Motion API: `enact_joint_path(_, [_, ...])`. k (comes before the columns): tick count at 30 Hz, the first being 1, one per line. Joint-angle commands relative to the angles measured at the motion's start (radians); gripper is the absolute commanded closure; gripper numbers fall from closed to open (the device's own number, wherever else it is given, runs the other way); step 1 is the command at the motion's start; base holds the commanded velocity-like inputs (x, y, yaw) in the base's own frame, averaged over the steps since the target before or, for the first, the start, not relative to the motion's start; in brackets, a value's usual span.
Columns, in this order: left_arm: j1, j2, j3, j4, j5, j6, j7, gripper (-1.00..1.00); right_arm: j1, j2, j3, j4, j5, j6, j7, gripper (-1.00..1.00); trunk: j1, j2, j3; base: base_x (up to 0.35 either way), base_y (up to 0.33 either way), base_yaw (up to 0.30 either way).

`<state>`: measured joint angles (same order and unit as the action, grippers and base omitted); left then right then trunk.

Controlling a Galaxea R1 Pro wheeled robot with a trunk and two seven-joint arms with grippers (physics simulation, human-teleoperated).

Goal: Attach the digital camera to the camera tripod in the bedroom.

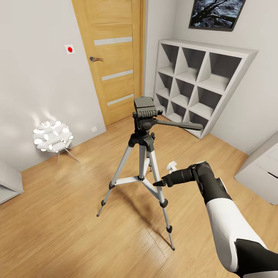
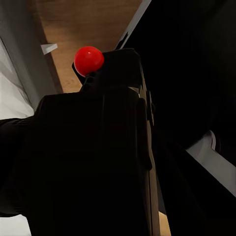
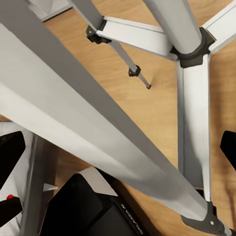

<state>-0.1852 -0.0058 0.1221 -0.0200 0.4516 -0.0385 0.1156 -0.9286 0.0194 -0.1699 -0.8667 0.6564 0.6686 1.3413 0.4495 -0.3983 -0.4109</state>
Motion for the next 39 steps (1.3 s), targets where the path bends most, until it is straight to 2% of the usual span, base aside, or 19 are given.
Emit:
enact_joint_path(1, [0.0,0.0,0.008,0.0,-0.005,-0.003,0.001,1.0,-0.001,0.002,-0.005,0.001,0.009,0.008,0.008,-1.0,0.0,-0.002,-0.002,0.0,0.0,0.0])
enact_joint_path(10, [0.0,0.0,0.008,0.0,-0.005,-0.003,0.001,1.0,-0.001,0.004,-0.01,0.048,-0.001,-0.021,-0.024,-1.0,0.0,-0.002,-0.002,0.0,0.0,0.0])
enact_joint_path(15, [0.0,0.0,0.009,0.0,-0.005,-0.003,0.001,1.0,-0.001,0.004,-0.014,0.058,-0.038,-0.084,-0.038,-1.0,0.0,-0.002,-0.002,0.0,0.0,0.0])
enact_joint_path(20, [0.0,0.0,0.009,0.0,-0.005,-0.003,0.001,1.0,-0.001,0.004,-0.015,0.081,-0.099,-0.127,-0.052,-1.0,0.0,-0.002,-0.002,0.0,0.0,0.0])
enact_joint_path(23, [0.0,0.0,0.01,0.0,-0.005,-0.003,0.001,1.0,-0.001,0.004,-0.016,0.108,-0.143,-0.162,-0.091,-1.0,0.0,-0.002,-0.002,0.0,0.0,0.0])
enact_joint_path(30, [0.0,0.0,0.01,0.0,-0.005,-0.003,0.001,1.0,-0.001,0.005,-0.015,0.138,-0.196,-0.279,-0.183,-1.0,0.0,-0.002,-0.002,0.0,0.0,0.0])
enact_joint_path(36, [0.0,0.0,0.01,0.0,-0.005,-0.003,0.001,1.0,-0.001,0.007,-0.015,0.196,-0.231,-0.348,-0.251,-1.0,0.0,-0.002,-0.002,0.0,0.0,0.0])
enact_joint_path(39, [0.0,0.0,0.01,0.0,-0.005,-0.003,0.001,1.0,-0.001,0.013,-0.015,0.204,-0.237,-0.354,-0.281,-1.0,0.0,-0.002,-0.002,0.0,0.0,0.0])
